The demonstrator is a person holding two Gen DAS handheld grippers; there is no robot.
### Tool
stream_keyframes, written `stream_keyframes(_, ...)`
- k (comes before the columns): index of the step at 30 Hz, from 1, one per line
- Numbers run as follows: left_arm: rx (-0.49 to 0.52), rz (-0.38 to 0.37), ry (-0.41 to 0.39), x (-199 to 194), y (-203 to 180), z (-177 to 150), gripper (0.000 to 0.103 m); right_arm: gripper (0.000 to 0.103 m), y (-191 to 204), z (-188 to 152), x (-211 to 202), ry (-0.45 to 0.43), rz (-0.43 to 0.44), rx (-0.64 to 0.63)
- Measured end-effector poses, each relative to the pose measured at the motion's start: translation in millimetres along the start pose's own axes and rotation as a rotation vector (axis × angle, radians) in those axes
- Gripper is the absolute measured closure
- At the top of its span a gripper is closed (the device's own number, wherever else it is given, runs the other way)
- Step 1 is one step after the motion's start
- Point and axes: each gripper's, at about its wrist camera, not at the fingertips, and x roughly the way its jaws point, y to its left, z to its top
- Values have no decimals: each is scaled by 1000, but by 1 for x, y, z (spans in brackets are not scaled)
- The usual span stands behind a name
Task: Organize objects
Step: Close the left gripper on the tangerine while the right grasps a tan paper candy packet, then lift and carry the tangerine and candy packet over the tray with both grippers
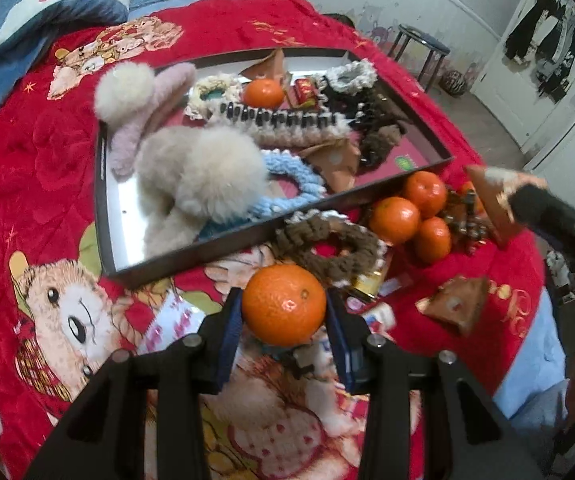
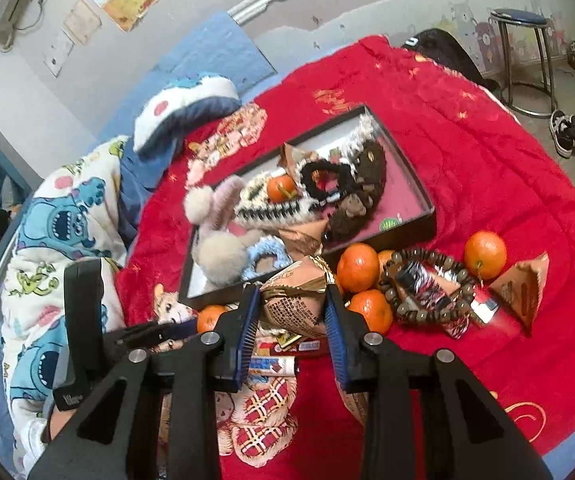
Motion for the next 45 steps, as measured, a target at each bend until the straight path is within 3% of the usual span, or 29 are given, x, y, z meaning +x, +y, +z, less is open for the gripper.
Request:
stream_keyframes(8, -9, -30, -31, -20, -5, -4, 64, 72, 3, 7, -20, -52, 34, -7)
stream_keyframes(24, -10, -108, -142, -59, -1, 28, 64, 72, 16, 32, -49, -121, 55, -86)
stream_keyframes(32, 17, -116, -223, -93, 3, 73, 64, 72, 36, 48, -43, -113, 71, -134)
stream_keyframes(39, 46, -63, -298, -112, 3, 114, 64, 72, 53, 78, -44, -129, 80, -199)
stream_keyframes(45, 77, -35, -319, -116, 1, 141, 64, 72, 52, 101, -42, -147, 33, -226)
